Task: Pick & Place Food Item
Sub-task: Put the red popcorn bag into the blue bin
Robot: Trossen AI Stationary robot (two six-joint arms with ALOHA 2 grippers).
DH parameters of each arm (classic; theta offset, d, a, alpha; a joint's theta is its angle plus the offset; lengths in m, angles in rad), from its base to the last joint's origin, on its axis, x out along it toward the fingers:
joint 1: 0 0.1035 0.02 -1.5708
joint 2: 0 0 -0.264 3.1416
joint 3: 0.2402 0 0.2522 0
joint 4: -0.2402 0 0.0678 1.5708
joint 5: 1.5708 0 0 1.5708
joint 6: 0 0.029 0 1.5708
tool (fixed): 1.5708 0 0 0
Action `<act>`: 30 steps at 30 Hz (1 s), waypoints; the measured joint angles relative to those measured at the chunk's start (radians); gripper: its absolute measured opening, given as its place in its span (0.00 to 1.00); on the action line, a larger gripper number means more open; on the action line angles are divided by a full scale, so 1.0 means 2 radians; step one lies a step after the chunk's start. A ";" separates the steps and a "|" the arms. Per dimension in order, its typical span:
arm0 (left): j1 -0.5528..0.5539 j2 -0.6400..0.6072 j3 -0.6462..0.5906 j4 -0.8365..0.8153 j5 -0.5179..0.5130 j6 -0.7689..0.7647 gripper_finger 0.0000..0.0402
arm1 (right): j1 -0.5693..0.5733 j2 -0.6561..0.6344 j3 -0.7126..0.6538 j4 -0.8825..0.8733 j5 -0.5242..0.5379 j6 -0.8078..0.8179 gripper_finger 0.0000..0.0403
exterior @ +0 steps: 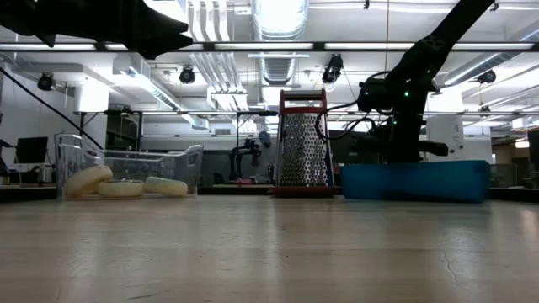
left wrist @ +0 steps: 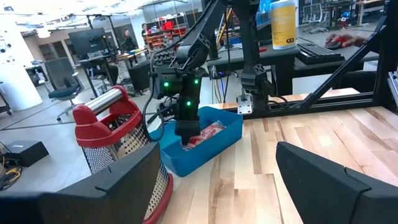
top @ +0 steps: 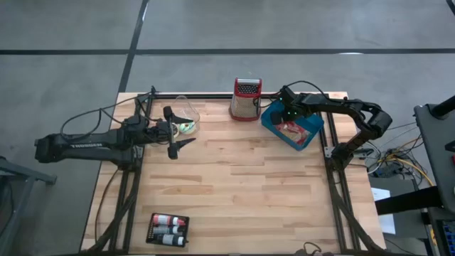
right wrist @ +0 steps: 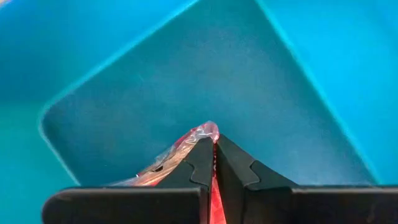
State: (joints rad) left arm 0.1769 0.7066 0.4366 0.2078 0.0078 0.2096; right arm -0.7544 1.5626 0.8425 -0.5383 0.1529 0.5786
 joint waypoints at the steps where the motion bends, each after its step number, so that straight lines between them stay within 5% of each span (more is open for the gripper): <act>1: 0.000 0.000 0.000 0.000 0.000 0.000 0.81 | 0.000 0.001 0.000 0.001 0.000 0.001 0.02; 17: 0.000 0.000 0.000 0.000 0.000 0.000 0.81 | 0.000 0.005 0.000 0.018 0.002 -0.005 0.03; 30: 0.000 0.000 0.000 0.000 -0.002 0.000 0.81 | 0.000 0.004 0.000 0.024 0.003 -0.005 0.22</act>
State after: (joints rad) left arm 0.1770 0.7063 0.4366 0.2079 0.0042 0.2098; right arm -0.7536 1.5715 0.8429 -0.4899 0.1593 0.5690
